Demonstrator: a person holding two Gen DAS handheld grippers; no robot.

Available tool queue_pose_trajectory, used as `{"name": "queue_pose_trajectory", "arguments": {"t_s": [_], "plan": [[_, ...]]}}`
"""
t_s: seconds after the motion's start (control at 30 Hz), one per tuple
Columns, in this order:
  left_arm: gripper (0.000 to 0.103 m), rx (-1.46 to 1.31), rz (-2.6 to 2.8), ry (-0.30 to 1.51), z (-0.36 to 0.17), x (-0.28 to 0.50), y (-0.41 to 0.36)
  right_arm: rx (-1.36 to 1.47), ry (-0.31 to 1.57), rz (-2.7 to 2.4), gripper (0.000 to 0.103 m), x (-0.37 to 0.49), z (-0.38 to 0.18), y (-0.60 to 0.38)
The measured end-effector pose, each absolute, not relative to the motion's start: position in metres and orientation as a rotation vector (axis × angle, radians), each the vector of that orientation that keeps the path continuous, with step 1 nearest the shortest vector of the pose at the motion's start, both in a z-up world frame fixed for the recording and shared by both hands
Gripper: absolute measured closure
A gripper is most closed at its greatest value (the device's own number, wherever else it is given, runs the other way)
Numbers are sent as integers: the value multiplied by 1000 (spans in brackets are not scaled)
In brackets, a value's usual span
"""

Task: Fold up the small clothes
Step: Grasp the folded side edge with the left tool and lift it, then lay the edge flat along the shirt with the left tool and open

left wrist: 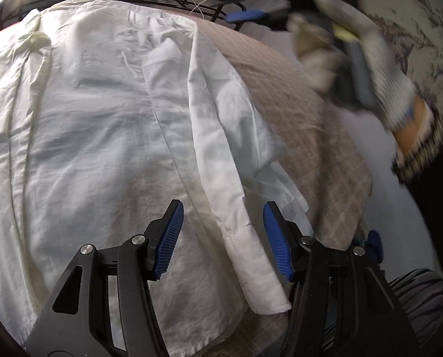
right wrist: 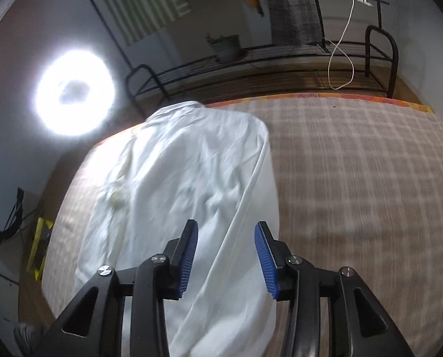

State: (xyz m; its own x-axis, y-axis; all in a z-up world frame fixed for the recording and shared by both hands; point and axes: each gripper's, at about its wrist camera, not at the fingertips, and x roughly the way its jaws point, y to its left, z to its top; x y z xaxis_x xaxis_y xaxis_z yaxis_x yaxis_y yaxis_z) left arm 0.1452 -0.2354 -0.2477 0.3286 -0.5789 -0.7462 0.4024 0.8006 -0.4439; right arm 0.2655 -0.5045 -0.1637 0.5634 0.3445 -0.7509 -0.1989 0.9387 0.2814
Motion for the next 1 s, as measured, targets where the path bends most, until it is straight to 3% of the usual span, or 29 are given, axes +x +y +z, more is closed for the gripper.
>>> {"name": "queue_pose_trajectory", "arguments": {"t_s": [0.03, 0.13, 0.17, 0.23, 0.27, 0.3, 0.37, 0.7, 1.0], "plan": [[50, -185, -645, 1055, -248, 145, -236, 181, 926, 307, 60, 280, -167, -505], [89, -183, -649, 1081, -253, 148, -238, 189, 962, 265, 60, 314, -179, -504], [93, -178, -643, 1085, -255, 149, -239, 185, 973, 251, 60, 323, -184, -503], [97, -178, -654, 1078, -256, 149, -240, 180, 992, 242, 70, 339, -193, -500], [100, -180, -658, 1074, -255, 148, -240, 180, 997, 249, 80, 343, -196, -499], [100, -187, -663, 1070, -254, 147, -239, 172, 1009, 253, 92, 348, -200, -496], [101, -202, -673, 1064, -251, 146, -238, 143, 1019, 245, 103, 353, -204, -493], [102, -375, -722, 1058, -244, 145, -231, -52, 888, 290, 103, 347, -151, -450], [102, -477, -672, 1170, -272, 159, -220, -270, 938, 350, 103, 375, -200, -355]]}}
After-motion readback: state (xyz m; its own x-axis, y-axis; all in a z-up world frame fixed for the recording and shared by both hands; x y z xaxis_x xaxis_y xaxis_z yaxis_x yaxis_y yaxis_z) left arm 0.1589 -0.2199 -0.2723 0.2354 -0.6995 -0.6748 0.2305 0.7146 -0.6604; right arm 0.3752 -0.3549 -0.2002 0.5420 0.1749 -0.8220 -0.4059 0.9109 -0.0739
